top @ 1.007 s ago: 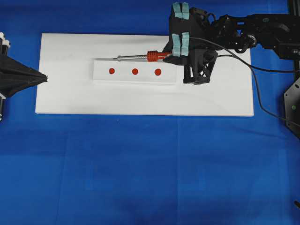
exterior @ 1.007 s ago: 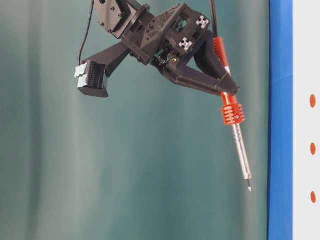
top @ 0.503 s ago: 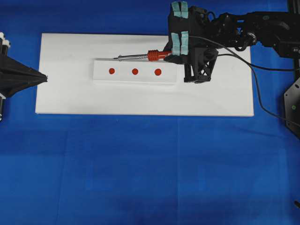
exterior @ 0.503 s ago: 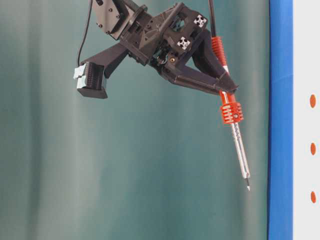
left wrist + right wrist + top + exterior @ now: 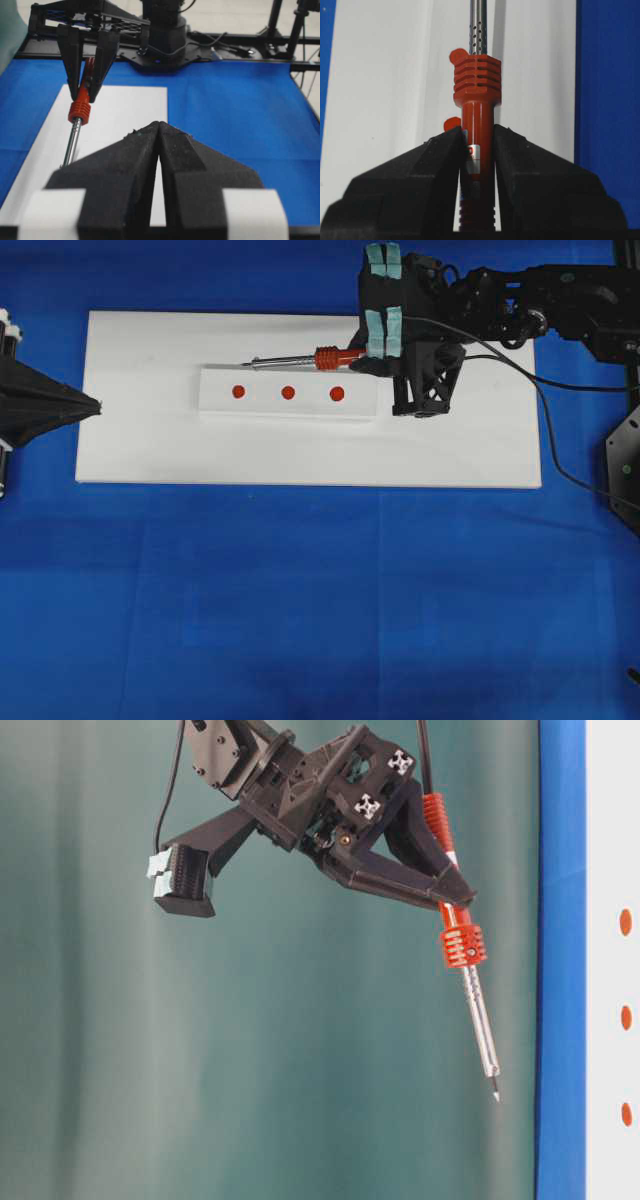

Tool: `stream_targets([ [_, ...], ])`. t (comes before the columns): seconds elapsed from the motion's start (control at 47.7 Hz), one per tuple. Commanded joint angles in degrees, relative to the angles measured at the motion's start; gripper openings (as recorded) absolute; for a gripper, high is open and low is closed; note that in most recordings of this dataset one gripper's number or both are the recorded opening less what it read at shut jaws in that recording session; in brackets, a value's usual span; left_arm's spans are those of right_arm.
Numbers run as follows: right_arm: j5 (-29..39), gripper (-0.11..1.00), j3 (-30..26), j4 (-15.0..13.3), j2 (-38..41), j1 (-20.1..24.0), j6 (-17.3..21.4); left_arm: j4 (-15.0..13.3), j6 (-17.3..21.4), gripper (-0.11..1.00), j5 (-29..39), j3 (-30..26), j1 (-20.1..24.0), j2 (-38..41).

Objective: Touch the tip of the soldering iron to the mark.
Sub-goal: 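Lower the iron tip onto the leftmost red dot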

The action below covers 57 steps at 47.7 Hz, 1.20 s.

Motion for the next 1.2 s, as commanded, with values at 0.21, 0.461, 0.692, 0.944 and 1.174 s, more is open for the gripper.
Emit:
stream_targets([
  [0.21,-0.4,0.06,-1.7,-0.1,-0.6,-0.1,0.3,0.1,-0.1,0.0,-0.4,-0.7,0.0,0.4],
  [0.461,-1.8,0.06,-1.7,-0.1,3.3,0.5,0.4,0.1,0.0,0.0,-0.4,-0.8,0.0,0.3],
  [0.692,-3.4,0.06,-1.7,0.2,6.7,0.7,0.5,0.1,0.0,0.0,-0.4,-0.7,0.0,0.4],
  [0.944,-4.8,0.06,-1.8,0.2,8.9,1.5,0.4,0.0,0.1,0.0,-0.4,-0.7,-0.1,0.4],
  [1.174,-5.4,0.06,-2.0,0.3,10.0,1.6,0.6,0.1,0.0,0.0,-0.4,-0.7,-0.1,0.4],
])
